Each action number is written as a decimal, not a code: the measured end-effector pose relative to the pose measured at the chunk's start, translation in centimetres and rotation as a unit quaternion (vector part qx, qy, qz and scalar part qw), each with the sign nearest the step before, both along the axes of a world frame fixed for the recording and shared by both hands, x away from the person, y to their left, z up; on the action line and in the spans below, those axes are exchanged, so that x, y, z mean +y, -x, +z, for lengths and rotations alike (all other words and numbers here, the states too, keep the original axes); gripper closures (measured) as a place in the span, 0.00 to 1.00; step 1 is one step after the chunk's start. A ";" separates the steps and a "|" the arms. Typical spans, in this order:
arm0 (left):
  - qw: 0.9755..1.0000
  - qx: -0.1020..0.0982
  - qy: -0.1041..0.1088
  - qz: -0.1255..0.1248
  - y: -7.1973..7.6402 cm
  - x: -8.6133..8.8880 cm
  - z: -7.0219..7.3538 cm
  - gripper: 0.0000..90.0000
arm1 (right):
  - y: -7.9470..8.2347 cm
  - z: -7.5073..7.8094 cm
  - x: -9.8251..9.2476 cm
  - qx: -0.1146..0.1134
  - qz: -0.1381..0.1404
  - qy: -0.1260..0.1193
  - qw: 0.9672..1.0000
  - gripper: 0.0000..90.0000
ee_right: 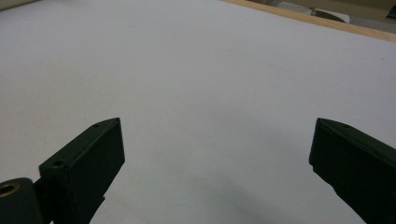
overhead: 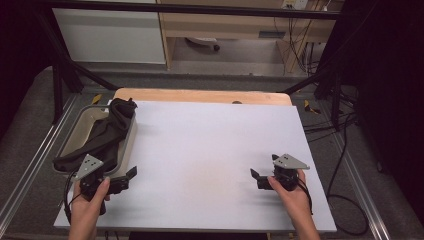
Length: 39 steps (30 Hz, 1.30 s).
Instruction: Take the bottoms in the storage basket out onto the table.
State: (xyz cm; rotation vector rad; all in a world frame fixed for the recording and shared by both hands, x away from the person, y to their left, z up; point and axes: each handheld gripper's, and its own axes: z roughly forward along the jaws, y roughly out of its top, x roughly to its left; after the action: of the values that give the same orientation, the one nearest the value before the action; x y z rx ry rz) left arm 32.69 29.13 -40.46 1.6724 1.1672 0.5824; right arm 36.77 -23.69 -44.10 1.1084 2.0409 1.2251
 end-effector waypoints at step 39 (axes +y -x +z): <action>0.999 -0.034 0.027 -0.004 0.3 0.0 1.5 0.06 | 0.3 0.7 0.8 0.005 0.015 0.029 0.999 0.04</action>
State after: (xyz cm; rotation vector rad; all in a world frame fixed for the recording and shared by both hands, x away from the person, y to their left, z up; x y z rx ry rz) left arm 32.35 29.11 -38.98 1.5985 1.1188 0.5927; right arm 36.48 -22.86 -43.36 1.0637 2.0945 1.1699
